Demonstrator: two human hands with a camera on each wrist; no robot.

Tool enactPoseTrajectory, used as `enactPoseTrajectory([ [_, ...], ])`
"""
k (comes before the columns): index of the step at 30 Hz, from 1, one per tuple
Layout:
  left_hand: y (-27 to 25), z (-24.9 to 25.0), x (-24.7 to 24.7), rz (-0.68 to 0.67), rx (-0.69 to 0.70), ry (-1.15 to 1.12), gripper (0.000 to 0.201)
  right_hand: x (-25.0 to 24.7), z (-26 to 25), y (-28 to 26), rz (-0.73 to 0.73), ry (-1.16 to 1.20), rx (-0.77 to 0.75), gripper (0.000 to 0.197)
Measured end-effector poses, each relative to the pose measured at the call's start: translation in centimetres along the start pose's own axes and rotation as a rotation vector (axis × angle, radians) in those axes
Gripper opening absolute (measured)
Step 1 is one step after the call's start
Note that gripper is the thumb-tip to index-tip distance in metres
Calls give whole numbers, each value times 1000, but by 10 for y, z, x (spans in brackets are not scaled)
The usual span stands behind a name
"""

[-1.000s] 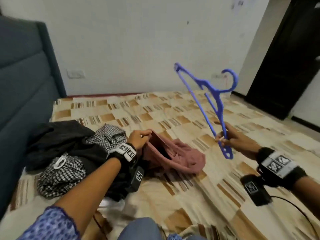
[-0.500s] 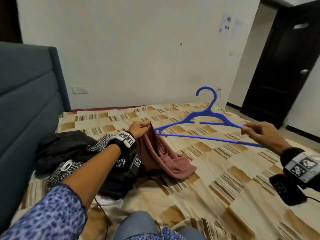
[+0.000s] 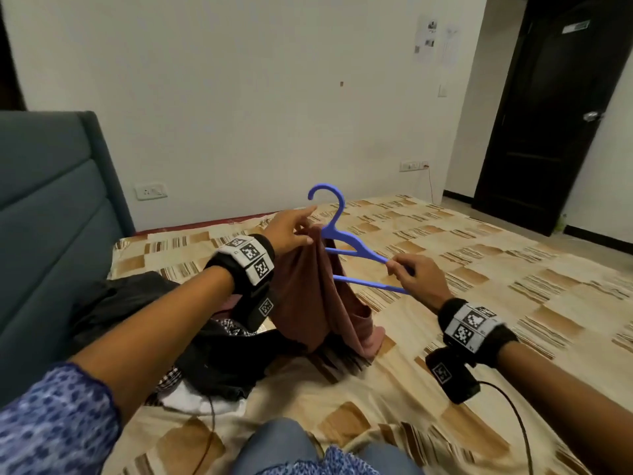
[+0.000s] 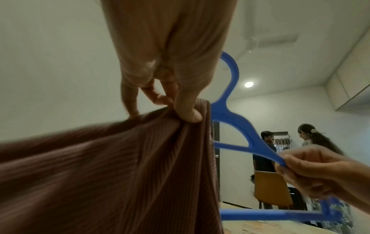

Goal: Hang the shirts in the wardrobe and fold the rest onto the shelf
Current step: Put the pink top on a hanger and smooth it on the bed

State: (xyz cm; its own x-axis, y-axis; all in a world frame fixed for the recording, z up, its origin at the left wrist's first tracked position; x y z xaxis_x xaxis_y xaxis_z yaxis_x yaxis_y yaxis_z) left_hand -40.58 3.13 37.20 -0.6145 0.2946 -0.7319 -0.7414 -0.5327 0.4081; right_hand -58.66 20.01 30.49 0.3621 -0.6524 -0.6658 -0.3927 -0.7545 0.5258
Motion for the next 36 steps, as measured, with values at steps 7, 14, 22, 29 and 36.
enactPoseTrajectory([
  [7,1,-10,-7,57,5,135,8,-4,-4,13,-35,-31,-42,11],
  [14,3,-61,-49,197,-140,40,25,-10,64,-26,312,185,333,32],
  [22,0,-68,-45,160,-156,-115,22,144,26,-26,-186,287,442,49],
  [29,-5,-76,-54,93,-136,-64,21,164,26,-7,-334,124,319,8],
  [36,-21,-100,-45,5,-102,303,23,65,79,-6,-127,755,640,14],
])
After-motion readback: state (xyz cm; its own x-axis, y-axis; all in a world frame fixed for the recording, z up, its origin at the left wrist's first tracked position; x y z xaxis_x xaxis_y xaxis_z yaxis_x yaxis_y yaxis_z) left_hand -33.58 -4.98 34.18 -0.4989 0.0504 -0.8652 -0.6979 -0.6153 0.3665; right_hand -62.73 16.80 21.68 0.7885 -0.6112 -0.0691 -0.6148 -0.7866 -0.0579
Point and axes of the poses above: each hand's wrist, its own y-axis towards the middle knuckle, its own x-axis out of the palm, z = x × y, the point moved 6 cm from there along y, towards the middle knuckle, and after that the axes turned 2 degrees about z, right-handed, at the moved point
